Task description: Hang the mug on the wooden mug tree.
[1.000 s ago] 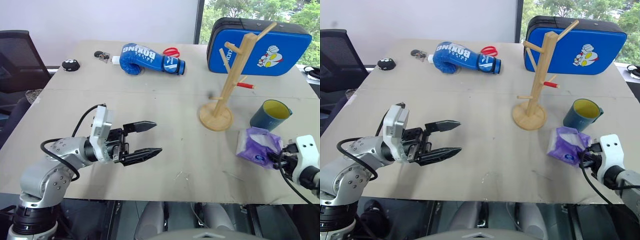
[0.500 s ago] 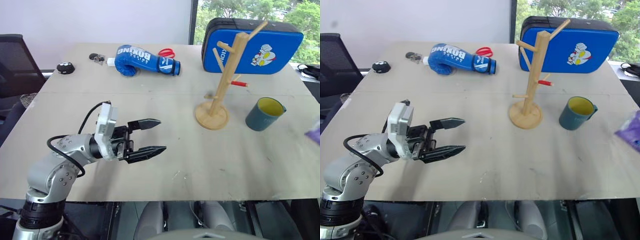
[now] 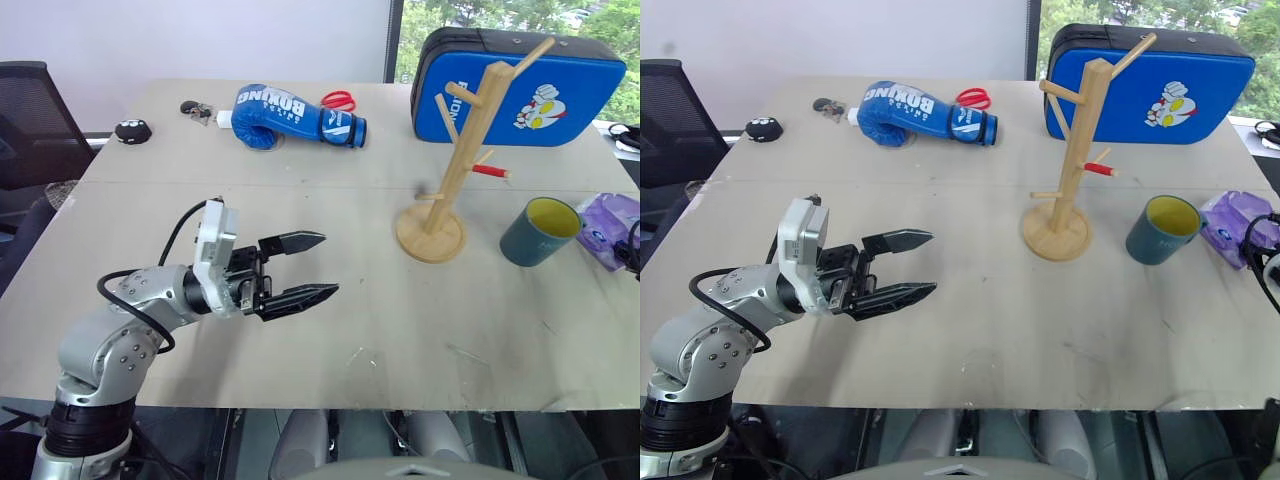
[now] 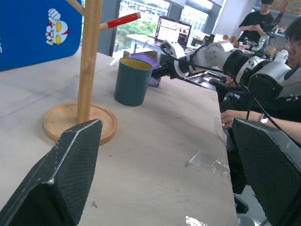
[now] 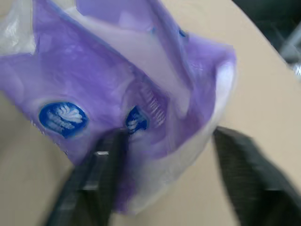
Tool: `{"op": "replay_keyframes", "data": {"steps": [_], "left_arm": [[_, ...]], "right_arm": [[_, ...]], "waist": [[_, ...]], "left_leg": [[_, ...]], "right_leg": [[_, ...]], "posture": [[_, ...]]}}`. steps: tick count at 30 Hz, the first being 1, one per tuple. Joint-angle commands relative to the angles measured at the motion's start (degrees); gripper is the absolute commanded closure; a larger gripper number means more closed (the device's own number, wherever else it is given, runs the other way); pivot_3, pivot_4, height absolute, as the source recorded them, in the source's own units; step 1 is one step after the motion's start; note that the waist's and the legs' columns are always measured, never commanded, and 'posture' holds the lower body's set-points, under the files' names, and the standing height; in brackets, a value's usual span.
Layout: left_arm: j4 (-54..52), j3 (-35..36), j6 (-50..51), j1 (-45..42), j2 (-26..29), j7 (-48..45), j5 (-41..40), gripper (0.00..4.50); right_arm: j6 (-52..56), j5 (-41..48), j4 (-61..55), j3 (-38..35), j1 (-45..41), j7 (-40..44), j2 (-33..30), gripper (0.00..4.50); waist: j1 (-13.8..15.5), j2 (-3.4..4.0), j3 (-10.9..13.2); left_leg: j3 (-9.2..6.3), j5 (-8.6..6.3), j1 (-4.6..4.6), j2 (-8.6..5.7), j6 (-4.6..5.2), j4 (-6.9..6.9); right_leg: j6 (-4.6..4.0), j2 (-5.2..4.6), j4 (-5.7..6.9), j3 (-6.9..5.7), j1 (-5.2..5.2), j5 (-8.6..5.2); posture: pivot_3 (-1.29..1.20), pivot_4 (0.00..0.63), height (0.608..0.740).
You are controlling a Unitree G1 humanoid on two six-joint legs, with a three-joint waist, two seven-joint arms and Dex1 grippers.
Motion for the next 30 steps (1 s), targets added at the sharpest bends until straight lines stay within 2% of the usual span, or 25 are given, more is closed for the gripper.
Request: {"op": "replay_keyframes", "data": {"steps": [1, 4, 7, 12, 16, 18, 22, 23, 24, 26, 30], "left_arm": [[-5.4, 1.1, 0.5, 1.9, 0.4, 1.7, -2.2, 0.0], [-5.3, 0.8, 0.5, 1.9, 0.5, 2.0, -2.3, 0.0], [-2.7, -0.2, 0.1, 0.0, 0.5, 0.8, -1.3, 0.0], [0.1, -0.7, -0.3, -2.6, 0.8, -1.3, -0.1, 0.0], [0.5, 0.0, -0.7, -2.7, 1.3, -2.4, 0.1, 0.0], [-0.1, 0.9, -0.6, -2.1, 1.6, -2.5, -0.6, 0.0], [-1.3, 2.4, -0.3, -0.4, 2.2, -3.4, -2.1, 0.0], [-1.4, 2.6, -0.2, -0.1, 2.3, -3.6, -2.4, 0.0], [-1.5, 2.8, -0.2, 0.0, 2.4, -3.6, -2.6, 0.0], [-1.7, 3.0, -0.2, 0.3, 2.6, -3.5, -2.9, 0.0], [-2.5, 3.6, -0.1, 1.0, 2.8, -3.0, -3.6, 0.0]], "right_arm": [[1.4, -0.3, -20.3, -8.9, 14.8, 7.2, -4.2, 0.55], [2.1, 4.0, -32.5, -15.0, 23.0, 12.4, -1.8, 0.55], [-1.7, 3.7, -36.2, -11.6, 22.5, 11.2, 2.5, 0.55], [-11.8, -0.9, -28.2, -2.5, 14.1, 9.1, 8.3, 0.55], [-17.7, -3.0, -20.1, 1.1, 8.9, 10.4, 9.5, 0.55], [-19.5, -3.5, -16.9, 2.0, 7.0, 11.1, 9.4, 0.55], [-21.9, -3.5, -12.6, 3.4, 4.3, 13.4, 9.1, 0.55], [-22.2, -3.4, -11.8, 3.6, 3.7, 13.9, 9.1, 1.1], [-22.5, -3.3, -11.2, 3.8, 3.2, 14.3, 9.0, 1.33], [-22.9, -3.8, -9.8, 4.5, 1.8, 14.4, 8.8, 2.29], [-22.8, -3.8, -7.1, 5.7, -0.9, 15.6, 9.0, 2.29]], "waist": [[0.4, 0.06, 0.0], [-0.2, 0.04, 0.0], [-1.3, -0.21, 0.0], [-1.8, -0.33, 0.1], [-1.6, -0.3, 0.1], [-1.5, -0.3, 0.1], [-1.4, -0.28, 0.1], [-1.4, -0.28, 0.1], [-1.4, -0.28, 0.1], [-1.5, -0.27, 0.1], [-1.5, -0.27, 0.1]], "left_leg": [[-0.03, 0.0, -0.1, 0.0, 0.0, -0.03], [-0.08, -0.04, -0.11, -0.02, -0.01, -0.02], [-0.02, -0.19, 0.43, 0.02, 0.24, 0.03], [0.11, -0.02, 0.77, 0.07, 0.29, 0.35], [0.31, -0.01, 0.93, 0.04, 0.31, 0.33], [0.28, -0.02, 0.81, 0.01, 0.31, 0.21], [0.17, 0.12, 0.26, 0.0, 0.03, 0.03], [0.19, 0.12, 0.23, 0.01, 0.02, -0.02], [0.2, 0.12, 0.21, 0.0, 0.02, -0.03], [0.2, 0.11, 0.2, 0.0, 0.02, -0.04], [0.24, -0.01, 0.26, -0.01, 0.24, 0.05]], "right_leg": [[0.04, -0.03, -0.04, -0.04, -0.04, -0.02], [0.12, 0.02, -0.08, -0.06, -0.04, -0.05], [0.24, 0.15, -0.07, 0.04, 0.4, -0.12], [0.0, 0.22, 0.18, 0.2, 0.62, -0.17], [-0.16, 0.22, 0.26, 0.44, 0.65, -0.07], [-0.34, 0.24, 0.25, 0.47, 0.55, 0.01], [-0.1, 0.25, 0.17, 0.37, 0.06, 0.12], [-0.08, 0.24, 0.14, 0.38, 0.02, 0.11], [-0.07, 0.23, 0.13, 0.39, 0.0, 0.1], [-0.07, 0.22, 0.13, 0.38, 0.0, 0.1], [-0.08, 0.22, 0.17, 0.41, 0.03, 0.11]], "posture": [[0.0, 0.15, 0.74], [0.0, 0.15, 0.74], [0.0, 0.15, 0.74], [0.0, 0.15, 0.74], [0.0, 0.15, 0.74], [0.0, 0.15, 0.74], [0.0, 0.15, 0.74], [0.0, 0.15, 0.74], [0.0, 0.15, 0.74], [0.0, 0.15, 0.74], [0.0, 0.15, 0.74]]}}
